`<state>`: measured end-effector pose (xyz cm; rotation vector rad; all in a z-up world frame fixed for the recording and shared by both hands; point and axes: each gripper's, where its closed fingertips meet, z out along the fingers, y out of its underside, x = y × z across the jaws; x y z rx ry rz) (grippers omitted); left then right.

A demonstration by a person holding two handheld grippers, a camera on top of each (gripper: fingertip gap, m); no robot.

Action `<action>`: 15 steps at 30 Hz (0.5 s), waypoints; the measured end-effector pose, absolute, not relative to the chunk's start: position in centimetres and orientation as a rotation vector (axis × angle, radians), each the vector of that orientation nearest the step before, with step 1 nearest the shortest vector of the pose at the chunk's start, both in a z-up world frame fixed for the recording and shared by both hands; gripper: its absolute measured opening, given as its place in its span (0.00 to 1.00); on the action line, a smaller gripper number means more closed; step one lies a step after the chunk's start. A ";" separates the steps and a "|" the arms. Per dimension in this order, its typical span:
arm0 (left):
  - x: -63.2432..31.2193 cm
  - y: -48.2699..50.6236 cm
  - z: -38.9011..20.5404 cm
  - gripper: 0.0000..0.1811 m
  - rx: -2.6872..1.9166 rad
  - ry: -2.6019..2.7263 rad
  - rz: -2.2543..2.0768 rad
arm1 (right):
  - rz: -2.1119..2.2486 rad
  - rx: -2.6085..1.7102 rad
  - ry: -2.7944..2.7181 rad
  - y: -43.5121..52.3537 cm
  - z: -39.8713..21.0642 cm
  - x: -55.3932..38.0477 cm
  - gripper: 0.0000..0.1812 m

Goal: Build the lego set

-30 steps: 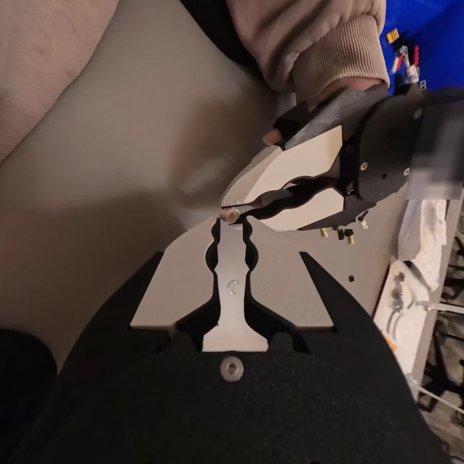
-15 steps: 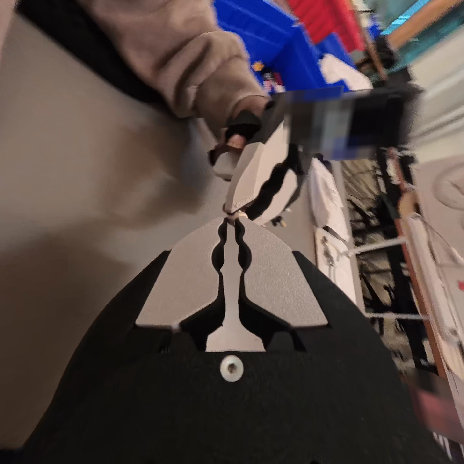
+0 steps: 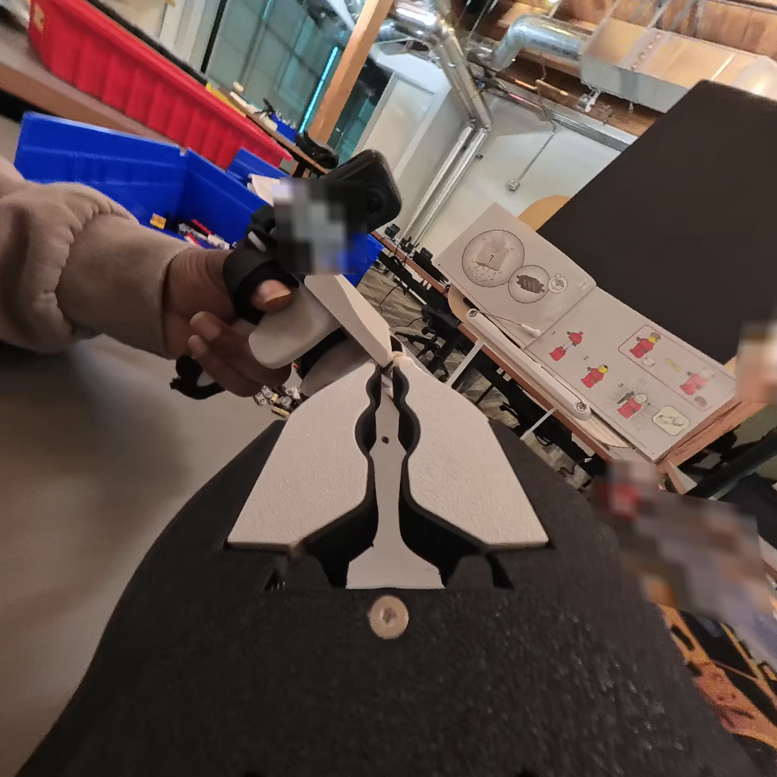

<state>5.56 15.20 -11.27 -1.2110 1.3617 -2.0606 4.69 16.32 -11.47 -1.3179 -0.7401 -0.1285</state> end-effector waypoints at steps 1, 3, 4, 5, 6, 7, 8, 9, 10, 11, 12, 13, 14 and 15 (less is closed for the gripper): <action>5.5 15.2 -11.2 0.07 -1.205 1.355 -2.073 | -0.112 -1.322 -0.714 16.3 -11.4 4.6 0.03; 5.5 15.1 -11.2 0.07 -1.202 1.343 -2.103 | -0.065 -1.337 -0.646 16.3 -11.4 4.6 0.03; 5.5 15.1 -11.2 0.07 -1.203 1.347 -2.106 | -0.040 -1.348 -0.617 16.3 -11.5 4.6 0.03; 5.3 15.1 -11.3 0.07 -1.200 1.361 -2.111 | -0.012 -1.354 -0.606 16.2 -11.5 4.4 0.03; 5.2 15.0 -11.4 0.06 -1.200 1.381 -2.119 | 0.021 -1.360 -0.614 16.2 -11.6 4.3 0.03; 5.0 15.0 -11.5 0.06 -1.202 1.405 -2.126 | 0.056 -1.366 -0.644 16.1 -11.7 4.1 0.03; 4.8 14.9 -11.6 0.07 -1.200 1.435 -2.130 | 0.085 -1.366 -0.704 15.9 -11.8 3.9 0.03; 4.6 14.8 -11.8 0.07 -1.197 1.473 -2.138 | 0.113 -1.362 -0.793 15.7 -12.0 3.6 0.03; 4.4 14.8 -12.1 0.07 -1.203 1.501 -2.133 | 0.114 -1.363 -0.875 15.6 -12.2 3.7 0.03; 4.2 14.8 -12.4 0.07 -1.205 1.537 -2.126 | 0.122 -1.353 -0.983 15.2 -12.4 3.6 0.03; 3.9 14.6 -12.7 0.07 -1.208 1.582 -2.119 | 0.133 -1.345 -1.081 14.8 -12.5 3.5 0.03; 3.7 14.4 -13.1 0.07 -1.212 1.620 -2.109 | 0.129 -1.351 -1.152 14.7 -12.5 3.6 0.05; 3.6 14.1 -13.4 0.07 -1.215 1.662 -2.107 | 0.132 -1.362 -1.233 14.5 -12.6 3.6 0.06; 3.5 13.7 -13.8 0.07 -1.221 1.702 -2.101 | 0.123 -1.367 -1.301 14.5 -12.7 3.6 0.08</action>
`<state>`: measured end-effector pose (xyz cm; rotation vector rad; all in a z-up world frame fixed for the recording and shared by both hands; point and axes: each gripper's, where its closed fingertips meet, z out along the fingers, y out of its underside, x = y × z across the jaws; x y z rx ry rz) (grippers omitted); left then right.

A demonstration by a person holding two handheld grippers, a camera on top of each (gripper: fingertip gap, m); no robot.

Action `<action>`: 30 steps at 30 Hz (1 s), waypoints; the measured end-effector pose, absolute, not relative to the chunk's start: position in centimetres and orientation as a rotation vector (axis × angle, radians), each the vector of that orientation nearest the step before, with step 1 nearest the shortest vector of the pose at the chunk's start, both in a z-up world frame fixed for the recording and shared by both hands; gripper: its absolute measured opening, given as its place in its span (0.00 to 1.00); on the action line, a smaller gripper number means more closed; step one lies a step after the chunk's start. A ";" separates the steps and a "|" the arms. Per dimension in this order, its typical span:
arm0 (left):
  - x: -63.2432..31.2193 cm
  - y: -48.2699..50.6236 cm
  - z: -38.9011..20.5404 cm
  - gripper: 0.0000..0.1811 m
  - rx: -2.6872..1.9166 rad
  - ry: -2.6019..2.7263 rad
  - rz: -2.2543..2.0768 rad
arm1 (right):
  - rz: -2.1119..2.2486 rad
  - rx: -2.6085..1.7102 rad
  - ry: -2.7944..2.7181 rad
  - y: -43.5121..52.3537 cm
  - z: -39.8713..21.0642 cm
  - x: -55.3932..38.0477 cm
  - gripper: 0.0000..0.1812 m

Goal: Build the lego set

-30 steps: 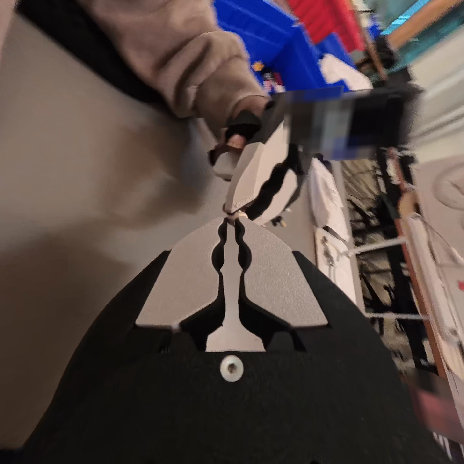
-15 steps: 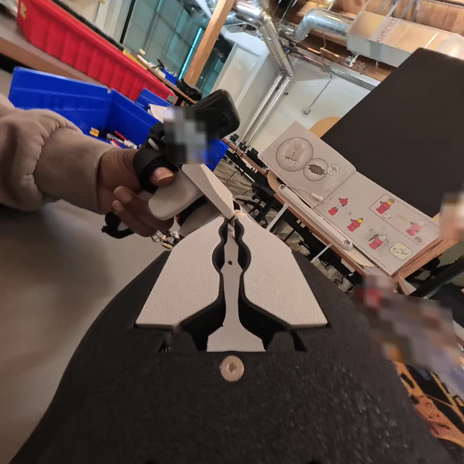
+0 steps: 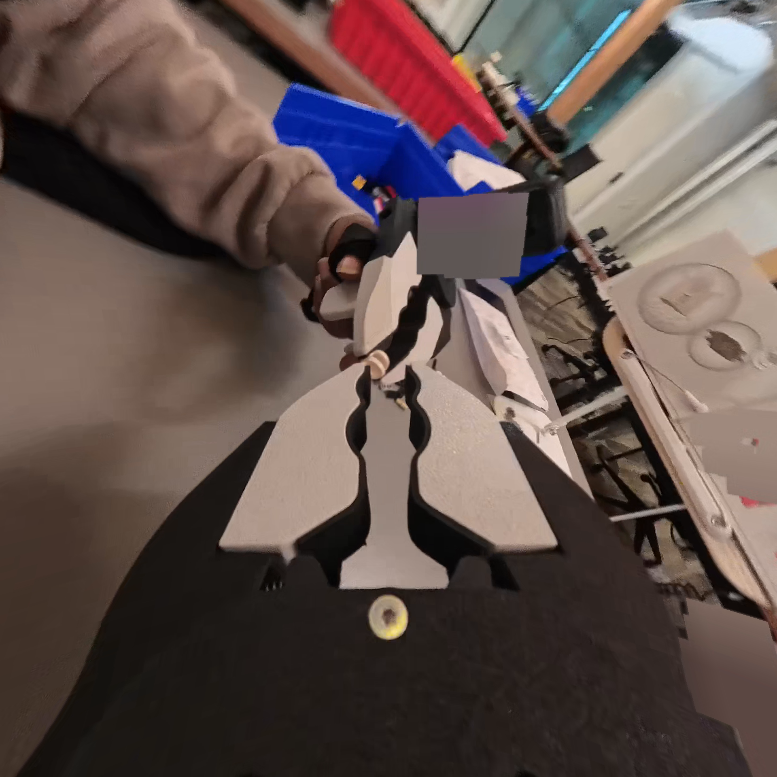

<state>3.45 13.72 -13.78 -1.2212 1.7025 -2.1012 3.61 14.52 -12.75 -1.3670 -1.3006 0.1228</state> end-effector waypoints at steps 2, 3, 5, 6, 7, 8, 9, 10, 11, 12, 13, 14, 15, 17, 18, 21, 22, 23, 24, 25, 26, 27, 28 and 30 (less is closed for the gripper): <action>3.2 12.9 -14.4 0.07 -1.223 1.780 -2.089 | 0.131 -1.367 -1.471 13.9 -13.5 3.3 0.09; 3.1 12.5 -14.6 0.07 -1.221 1.813 -2.085 | 0.137 -1.367 -1.539 13.6 -13.9 3.1 0.09; 3.0 11.9 -14.9 0.07 -1.216 1.857 -2.081 | 0.144 -1.367 -1.663 13.1 -14.9 2.8 0.09; 2.9 11.7 -15.0 0.07 -1.213 1.872 -2.080 | 0.156 -1.364 -1.698 12.9 -15.2 2.6 0.09; 2.9 11.5 -15.1 0.07 -1.214 1.883 -2.075 | 0.171 -1.366 -1.724 12.8 -15.5 2.5 0.09; 2.8 11.5 -15.3 0.07 -1.217 1.896 -2.069 | 0.167 -1.360 -1.733 12.8 -15.5 2.4 0.08; 2.8 11.6 -15.3 0.07 -1.221 1.890 -2.073 | 0.161 -1.351 -1.732 12.9 -15.6 2.4 0.08; 2.8 11.8 -15.2 0.07 -1.226 1.879 -2.081 | 0.154 -1.342 -1.719 13.1 -15.5 2.3 0.08; 2.8 11.9 -15.1 0.07 -1.229 1.870 -2.084 | 0.148 -1.329 -1.704 13.2 -15.4 2.3 0.08; 2.9 12.0 -15.1 0.07 -1.230 1.865 -2.088 | 0.143 -1.314 -1.693 13.1 -15.3 2.2 0.07; 2.9 12.0 -15.1 0.07 -1.232 1.864 -2.092 | 0.127 -1.305 -1.686 13.2 -15.3 2.2 0.07; 3.0 12.0 -15.2 0.07 -1.236 1.863 -2.091 | 0.108 -1.301 -1.683 13.2 -15.4 2.2 0.08; 3.0 12.0 -15.3 0.07 -1.241 1.869 -2.091 | 0.095 -1.296 -1.684 13.2 -15.6 2.2 0.08; 3.1 11.9 -15.4 0.07 -1.244 1.868 -2.097 | 0.077 -1.284 -1.682 13.2 -15.8 2.1 0.08; 3.2 11.8 -15.4 0.07 -1.245 1.869 -2.099 | 0.061 -1.271 -1.683 13.2 -15.8 2.0 0.08; 3.4 12.5 -15.0 0.07 -1.252 1.796 -2.121 | 0.015 -1.283 -1.598 13.9 -15.3 2.1 0.08; 3.5 12.9 -14.7 0.07 -1.254 1.756 -2.135 | 0.012 -1.283 -1.554 14.3 -15.0 2.3 0.08; 3.6 13.2 -14.4 0.07 -1.253 1.719 -2.148 | 0.012 -1.287 -1.513 14.6 -14.8 2.4 0.08; 3.7 13.5 -14.1 0.07 -1.248 1.681 -2.164 | 0.001 -1.287 -1.477 14.9 -14.5 2.5 0.08; 3.8 13.7 -13.8 0.07 -1.242 1.644 -2.187 | -0.016 -1.277 -1.447 15.1 -14.2 2.5 0.08; 3.8 13.9 -13.6 0.07 -1.237 1.615 -2.211 | -0.032 -1.268 -1.419 15.4 -13.9 2.6 0.08; 3.8 14.1 -13.3 0.07 -1.233 1.585 -2.233 | -0.050 -1.262 -1.392 15.6 -13.6 2.6 0.08; 3.9 14.2 -13.2 0.07 -1.229 1.562 -2.246 | -0.065 -1.255 -1.374 15.7 -13.4 2.6 0.08; 3.9 14.5 -12.8 0.07 -1.224 1.521 -2.257 | -0.087 -1.245 -1.342 16.0 -13.1 2.7 0.08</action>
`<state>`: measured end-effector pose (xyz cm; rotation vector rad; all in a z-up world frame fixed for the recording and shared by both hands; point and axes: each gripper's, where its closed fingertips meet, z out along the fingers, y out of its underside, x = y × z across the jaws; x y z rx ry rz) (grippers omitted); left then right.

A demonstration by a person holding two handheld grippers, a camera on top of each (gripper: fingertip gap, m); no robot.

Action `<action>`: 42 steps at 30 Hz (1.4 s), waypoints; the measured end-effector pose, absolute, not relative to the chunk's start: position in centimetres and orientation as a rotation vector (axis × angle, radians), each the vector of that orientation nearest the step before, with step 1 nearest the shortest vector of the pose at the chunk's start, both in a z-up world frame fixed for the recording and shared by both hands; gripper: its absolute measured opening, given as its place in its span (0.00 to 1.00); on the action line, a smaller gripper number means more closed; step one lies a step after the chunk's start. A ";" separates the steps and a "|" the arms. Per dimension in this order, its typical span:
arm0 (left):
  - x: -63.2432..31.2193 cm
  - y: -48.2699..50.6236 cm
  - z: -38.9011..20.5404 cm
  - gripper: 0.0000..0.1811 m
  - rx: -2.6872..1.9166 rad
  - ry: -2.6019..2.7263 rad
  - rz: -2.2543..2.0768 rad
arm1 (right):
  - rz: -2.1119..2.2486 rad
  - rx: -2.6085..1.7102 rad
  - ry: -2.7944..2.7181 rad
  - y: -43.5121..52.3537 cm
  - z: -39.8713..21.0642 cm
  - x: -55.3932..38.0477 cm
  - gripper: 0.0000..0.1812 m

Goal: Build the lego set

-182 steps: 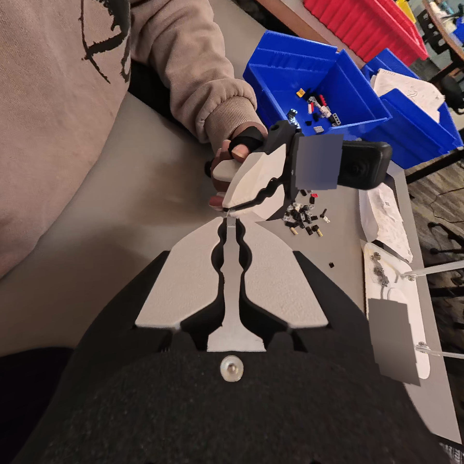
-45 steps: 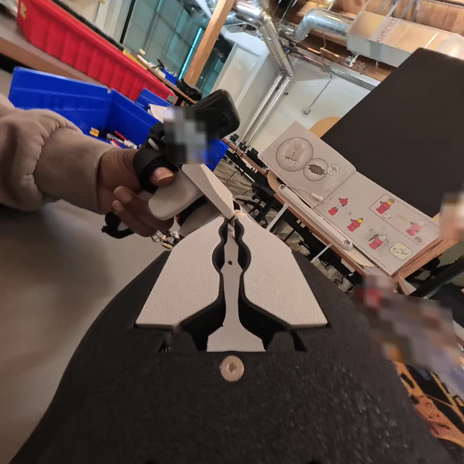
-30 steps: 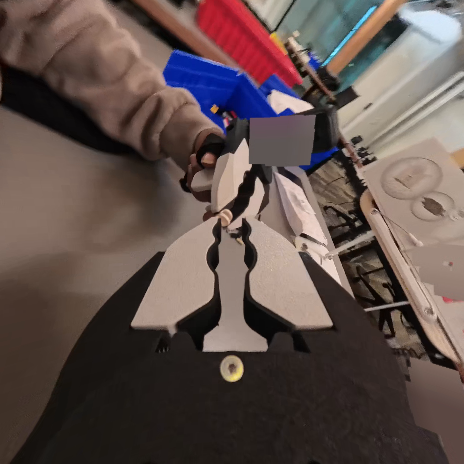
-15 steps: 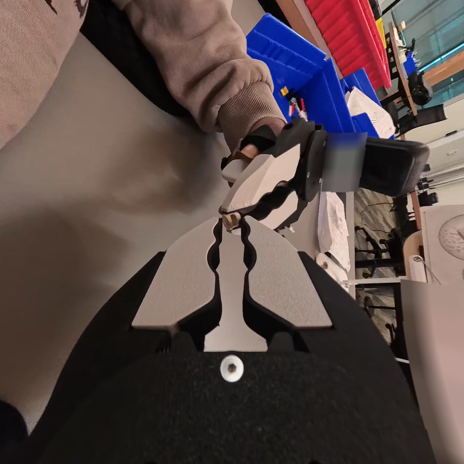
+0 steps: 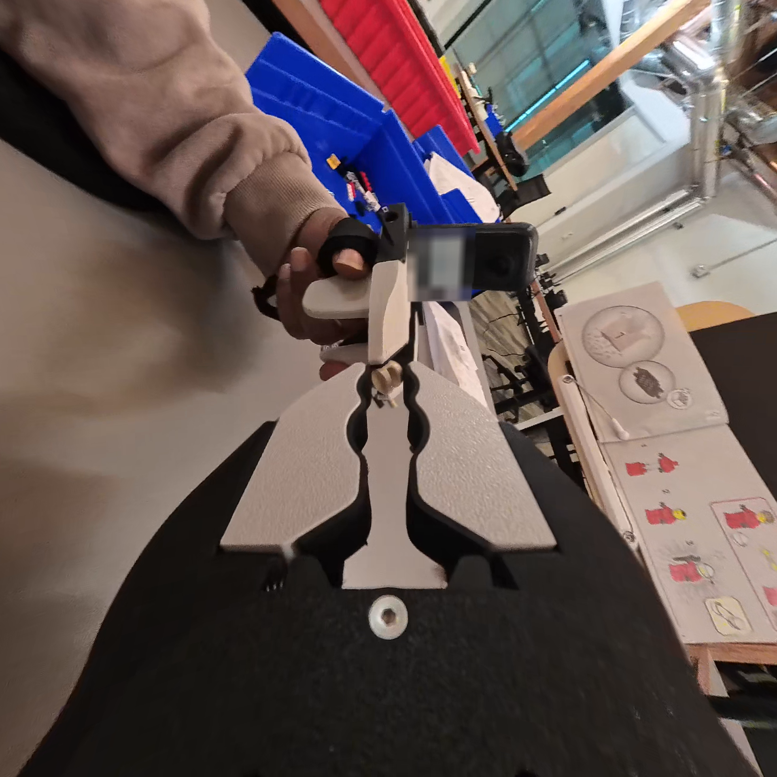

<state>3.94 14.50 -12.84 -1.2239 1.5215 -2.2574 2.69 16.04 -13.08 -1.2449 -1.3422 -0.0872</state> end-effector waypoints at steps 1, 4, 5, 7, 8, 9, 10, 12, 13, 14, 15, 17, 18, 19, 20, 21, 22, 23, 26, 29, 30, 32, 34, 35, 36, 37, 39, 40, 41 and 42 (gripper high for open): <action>4.0 14.6 -12.7 0.07 -1.223 1.506 -2.260 | -0.086 -1.246 -1.329 16.2 -12.9 2.7 0.08; 4.1 14.9 -12.4 0.06 -1.212 1.472 -2.265 | -0.077 -1.249 -1.299 16.4 -12.6 2.8 0.08; 4.1 14.9 -12.4 0.06 -1.211 1.462 -2.265 | -0.073 -1.255 -1.292 16.5 -12.6 2.8 0.08; 4.3 15.3 -12.3 0.06 -1.221 1.439 -2.253 | -0.029 -1.302 -1.267 16.8 -12.6 3.1 0.08; 4.4 15.5 -12.4 0.07 -1.229 1.429 -2.241 | 0.016 -1.348 -1.253 16.9 -12.7 3.5 0.08; 4.4 15.9 -12.6 0.06 -1.244 1.422 -2.225 | 0.059 -1.414 -1.244 17.1 -13.0 4.2 0.10; 4.4 16.3 -12.8 0.07 -1.265 1.412 -2.210 | 0.095 -1.500 -1.240 17.4 -13.7 5.2 0.11; 4.5 17.3 -13.5 0.06 -1.315 1.393 -2.174 | 0.174 -1.718 -1.279 17.4 -16.5 7.1 0.10; 4.6 17.7 -13.9 0.06 -1.340 1.386 -2.156 | 0.187 -1.839 -1.288 17.3 -18.4 8.2 0.10; 4.7 18.0 -14.2 0.06 -1.364 1.382 -2.141 | 0.185 -1.940 -1.299 17.0 -20.2 8.9 0.10; 4.8 18.1 -14.5 0.06 -1.385 1.381 -2.129 | 0.175 -2.003 -1.309 16.7 -21.7 9.4 0.09; 5.0 18.3 -14.9 0.06 -1.414 1.386 -2.106 | 0.111 -2.060 -1.340 16.3 -24.0 9.7 0.08; 5.1 18.2 -15.1 0.06 -1.422 1.393 -2.093 | 0.081 -2.067 -1.357 16.2 -24.8 9.7 0.08; 5.1 18.2 -15.3 0.06 -1.430 1.403 -2.082 | 0.054 -2.071 -1.359 16.2 -25.3 9.7 0.07; 5.2 18.1 -15.4 0.06 -1.436 1.411 -2.073 | 0.031 -2.072 -1.362 16.2 -25.7 9.7 0.06; 5.2 18.1 -15.5 0.06 -1.443 1.417 -2.066 | 0.011 -2.062 -1.373 16.3 -26.0 9.6 0.06; 5.3 18.0 -15.6 0.06 -1.449 1.422 -2.062 | -0.008 -2.047 -1.385 16.4 -26.1 9.5 0.05; 5.3 18.0 -15.7 0.06 -1.452 1.427 -2.060 | -0.014 -2.036 -1.408 16.4 -26.3 9.4 0.05; 5.2 17.6 -16.2 0.06 -1.464 1.477 -2.039 | -0.013 -2.041 -1.446 16.5 -26.6 9.1 0.05; 5.0 17.3 -17.2 0.07 -1.467 1.558 -1.997 | 0.021 -2.052 -1.491 16.6 -26.9 9.0 0.04; 4.9 17.2 -17.4 0.07 -1.464 1.580 -1.987 | 0.038 -2.059 -1.506 16.6 -27.1 9.0 0.04; 4.7 16.9 -17.5 0.07 -1.451 1.608 -1.987 | 0.055 -2.073 -1.538 16.8 -27.5 9.1 0.04; 4.5 16.6 -17.5 0.07 -1.435 1.634 -1.993 | 0.081 -2.087 -1.549 17.0 -27.7 9.1 0.02; 4.4 16.5 -17.5 0.07 -1.429 1.644 -1.998 | 0.101 -2.095 -1.552 17.0 -27.7 9.0 0.02; 4.3 16.4 -17.5 0.07 -1.423 1.649 -2.007 | 0.124 -2.103 -1.557 17.0 -27.7 9.0 0.02; 4.3 16.3 -17.6 0.07 -1.416 1.653 -2.018 | 0.151 -2.111 -1.558 17.0 -27.6 9.0 0.01; 4.2 16.1 -17.6 0.07 -1.400 1.662 -2.040 | 0.235 -2.121 -1.554 16.9 -27.3 9.0 0.00; 4.2 15.9 -17.6 0.07 -1.391 1.668 -2.050 | 0.302 -2.113 -1.552 16.7 -26.8 9.0 0.00; 4.1 15.7 -17.6 0.07 -1.378 1.675 -2.061 | 0.379 -2.095 -1.553 16.4 -26.0 8.8 0.00; 4.1 15.5 -17.4 0.07 -1.359 1.679 -2.077 | 0.466 -2.062 -1.558 16.0 -24.8 8.6 0.00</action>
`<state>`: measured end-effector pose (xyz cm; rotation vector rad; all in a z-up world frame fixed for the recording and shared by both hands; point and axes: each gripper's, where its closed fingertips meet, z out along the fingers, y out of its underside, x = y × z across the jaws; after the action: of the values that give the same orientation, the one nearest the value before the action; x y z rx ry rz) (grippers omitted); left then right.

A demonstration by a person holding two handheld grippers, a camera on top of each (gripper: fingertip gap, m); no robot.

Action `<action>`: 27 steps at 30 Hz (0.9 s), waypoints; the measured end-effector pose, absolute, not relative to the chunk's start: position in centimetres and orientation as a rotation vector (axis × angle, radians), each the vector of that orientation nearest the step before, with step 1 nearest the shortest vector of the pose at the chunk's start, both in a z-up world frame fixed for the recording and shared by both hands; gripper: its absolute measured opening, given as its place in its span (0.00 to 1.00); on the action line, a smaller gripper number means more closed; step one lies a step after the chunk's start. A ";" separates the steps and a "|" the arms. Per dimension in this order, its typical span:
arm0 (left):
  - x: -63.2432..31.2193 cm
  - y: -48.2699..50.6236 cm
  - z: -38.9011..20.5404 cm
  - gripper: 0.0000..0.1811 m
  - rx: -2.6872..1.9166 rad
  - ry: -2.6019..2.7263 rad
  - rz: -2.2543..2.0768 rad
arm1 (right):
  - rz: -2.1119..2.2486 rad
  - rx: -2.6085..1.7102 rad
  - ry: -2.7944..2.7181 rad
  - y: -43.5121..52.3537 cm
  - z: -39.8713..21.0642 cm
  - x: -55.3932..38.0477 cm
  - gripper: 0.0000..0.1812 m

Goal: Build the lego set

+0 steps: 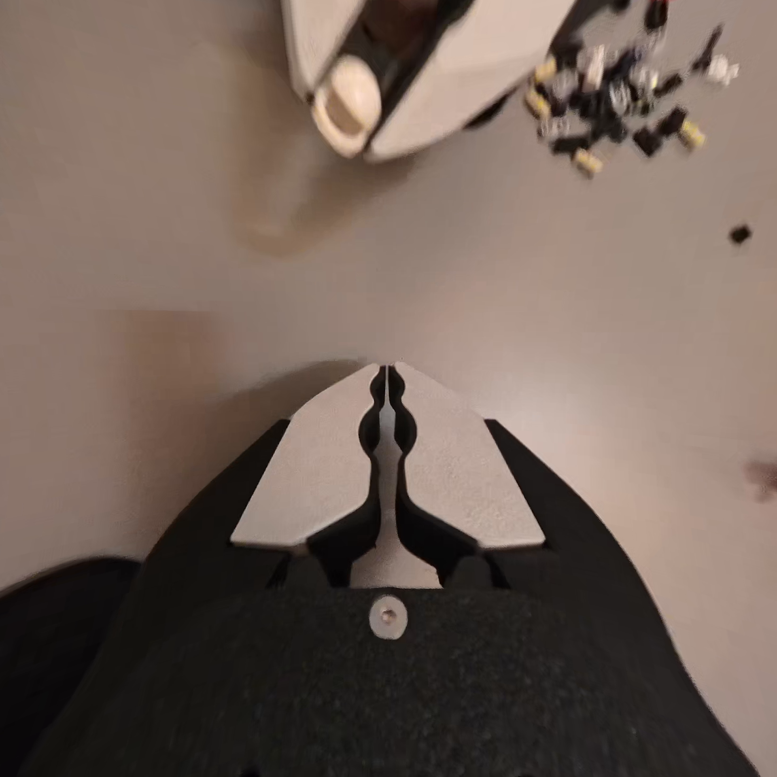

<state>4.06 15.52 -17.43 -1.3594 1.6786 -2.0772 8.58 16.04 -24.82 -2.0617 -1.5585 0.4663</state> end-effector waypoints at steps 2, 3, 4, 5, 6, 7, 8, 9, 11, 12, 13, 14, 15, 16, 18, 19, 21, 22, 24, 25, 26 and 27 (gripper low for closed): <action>4.0 15.1 -17.1 0.07 -1.325 1.686 -2.106 | 0.644 -1.962 -1.575 15.1 -21.5 7.8 0.00; 3.9 14.8 -17.0 0.07 -1.307 1.692 -2.120 | 0.721 -1.914 -1.592 14.6 -19.7 7.5 0.00; 3.9 14.5 -16.8 0.07 -1.286 1.697 -2.136 | 0.782 -1.868 -1.621 14.1 -18.0 7.2 0.00; 3.8 14.2 -16.6 0.07 -1.265 1.701 -2.154 | 0.833 -1.827 -1.656 13.6 -16.4 6.9 0.00; 3.8 13.9 -16.4 0.07 -1.245 1.702 -2.171 | 0.873 -1.790 -1.689 13.2 -14.9 6.4 0.00; 3.8 13.6 -16.1 0.07 -1.222 1.697 -2.190 | 0.916 -1.759 -1.732 12.7 -13.8 5.9 0.00; 3.8 13.4 -15.8 0.07 -1.198 1.686 -2.217 | 0.953 -1.737 -1.781 12.1 -13.0 5.3 0.00; 3.8 13.1 -15.4 0.07 -1.175 1.674 -2.247 | 0.971 -1.721 -1.824 11.8 -12.5 4.8 0.00; 3.7 12.6 -14.8 0.07 -1.128 1.658 -2.293 | 1.003 -1.712 -1.918 11.2 -12.2 4.1 0.00; 3.5 12.4 -14.4 0.07 -1.100 1.648 -2.317 | 1.024 -1.714 -1.954 11.0 -12.0 3.8 0.00; 3.3 12.1 -14.0 0.07 -1.067 1.633 -2.347 | 1.054 -1.723 -1.991 10.7 -11.9 3.6 0.00; 3.2 11.9 -13.5 0.07 -1.033 1.618 -2.379 | 1.073 -1.737 -2.019 10.5 -11.9 3.4 0.00; 3.0 11.7 -13.2 0.07 -1.002 1.611 -2.400 | 1.091 -1.750 -2.042 10.5 -11.8 3.2 0.00; 2.9 11.4 -12.9 0.07 -0.972 1.610 -2.410 | 1.111 -1.768 -2.072 10.3 -11.7 3.2 0.00; 2.8 10.8 -12.6 0.07 -0.924 1.619 -2.414 | 1.150 -1.800 -2.112 10.2 -11.4 3.0 0.00; 2.8 10.6 -12.4 0.07 -0.901 1.615 -2.419 | 1.178 -1.814 -2.130 10.0 -11.1 2.9 0.00; 2.7 10.3 -12.0 0.07 -0.870 1.611 -2.424 | 1.211 -1.840 -2.167 9.8 -10.8 2.7 0.00; 2.7 10.3 -11.9 0.07 -0.862 1.609 -2.421 | 1.222 -1.852 -2.187 9.7 -10.7 2.7 0.00; 2.7 10.1 -11.7 0.07 -0.850 1.605 -2.422 | 1.239 -1.869 -2.212 9.6 -10.7 2.5 0.00; 2.6 10.1 -11.7 0.07 -0.844 1.607 -2.420 | 1.237 -1.881 -2.231 9.6 -10.8 2.4 0.01; 2.6 10.0 -11.7 0.07 -0.840 1.611 -2.417 | 1.223 -1.892 -2.251 9.6 -10.9 2.5 0.01; 2.5 10.0 -11.6 0.07 -0.838 1.610 -2.412 | 1.220 -1.897 -2.265 9.6 -11.0 2.5 0.01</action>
<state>2.55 9.97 -11.62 -0.8376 1.6098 -2.4124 2.50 9.58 -11.02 -1.8971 -2.2651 1.2200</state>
